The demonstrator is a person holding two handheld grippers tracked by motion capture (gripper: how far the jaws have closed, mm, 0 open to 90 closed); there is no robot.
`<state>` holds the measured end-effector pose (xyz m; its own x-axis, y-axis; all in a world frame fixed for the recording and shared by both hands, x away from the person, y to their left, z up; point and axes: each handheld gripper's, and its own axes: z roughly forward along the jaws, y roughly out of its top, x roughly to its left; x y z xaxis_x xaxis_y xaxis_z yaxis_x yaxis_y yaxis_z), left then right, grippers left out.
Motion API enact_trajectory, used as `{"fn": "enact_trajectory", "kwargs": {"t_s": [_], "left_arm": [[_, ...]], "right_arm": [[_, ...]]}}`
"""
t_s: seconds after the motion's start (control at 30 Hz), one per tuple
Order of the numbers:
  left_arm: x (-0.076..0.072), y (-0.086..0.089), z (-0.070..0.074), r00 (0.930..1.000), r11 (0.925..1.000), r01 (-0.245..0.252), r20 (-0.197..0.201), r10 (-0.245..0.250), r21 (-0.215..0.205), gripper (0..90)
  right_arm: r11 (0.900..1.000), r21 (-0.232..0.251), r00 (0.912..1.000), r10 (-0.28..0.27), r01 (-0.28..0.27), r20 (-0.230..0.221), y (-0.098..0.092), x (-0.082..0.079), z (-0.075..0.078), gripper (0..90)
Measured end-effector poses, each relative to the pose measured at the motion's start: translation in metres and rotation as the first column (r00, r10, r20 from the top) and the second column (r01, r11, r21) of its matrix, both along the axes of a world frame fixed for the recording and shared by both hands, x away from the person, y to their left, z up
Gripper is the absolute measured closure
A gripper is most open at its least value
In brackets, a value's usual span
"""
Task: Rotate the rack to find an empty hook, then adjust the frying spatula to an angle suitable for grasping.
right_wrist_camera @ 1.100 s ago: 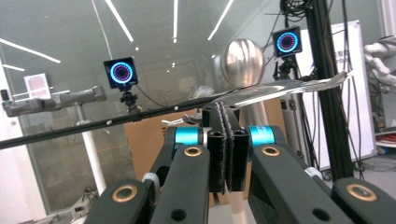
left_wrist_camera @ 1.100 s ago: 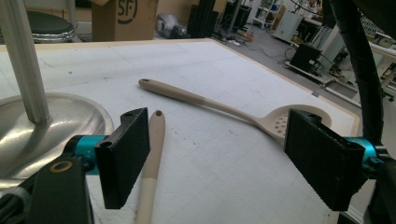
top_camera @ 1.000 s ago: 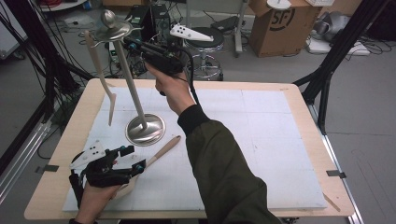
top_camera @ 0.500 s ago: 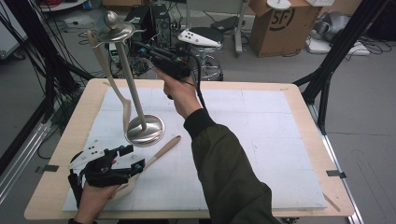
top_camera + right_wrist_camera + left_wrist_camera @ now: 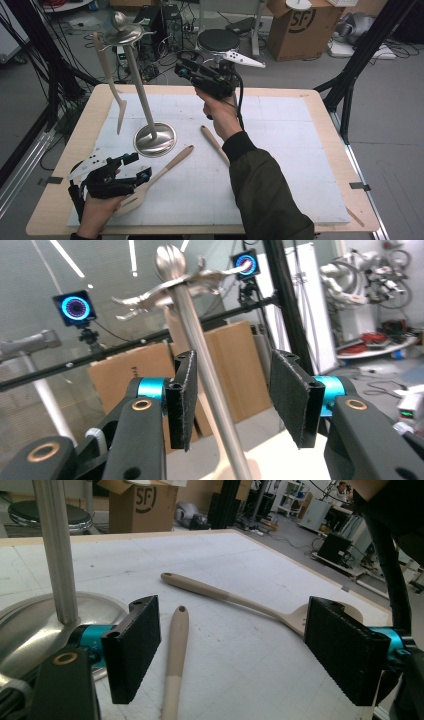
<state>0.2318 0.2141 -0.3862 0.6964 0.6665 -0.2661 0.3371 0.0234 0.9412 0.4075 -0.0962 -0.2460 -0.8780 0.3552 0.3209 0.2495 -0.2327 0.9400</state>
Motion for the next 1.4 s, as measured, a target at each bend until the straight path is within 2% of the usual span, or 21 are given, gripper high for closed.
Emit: {"fn": "enact_trajectory", "kwargs": {"t_s": [0.2,0.5,0.77,1.1,1.4], "left_arm": [[0.005,-0.009,-0.001,0.9997,0.9997,0.025,-0.003,-0.025,0.005,23.3],[0.011,-0.007,-0.002,1.0000,0.9999,0.008,-0.003,-0.008,-0.009,23.5],[0.011,-0.007,-0.002,1.0000,1.0000,0.008,-0.003,-0.008,-0.005,23.5],[0.010,-0.005,-0.001,1.0000,1.0000,0.002,-0.003,-0.002,-0.002,23.5],[0.009,-0.006,-0.001,1.0000,1.0000,0.003,-0.005,-0.003,-0.001,23.5]], "right_arm": [[0.999,-0.022,0.9991,-0.037,0.036,-0.021,-0.021,-0.003,-0.012,51.5],[0.997,-0.042,0.9969,-0.065,0.063,-0.043,-0.042,-0.007,-0.025,50.5],[0.996,-0.050,0.9960,-0.070,0.068,-0.054,-0.046,-0.010,-0.033,50.3],[0.997,-0.059,0.9971,-0.051,0.048,-0.056,-0.043,-0.017,-0.037,48.8],[0.995,-0.096,0.9978,-0.038,0.033,-0.055,-0.043,-0.029,-0.042,43.6]]}}
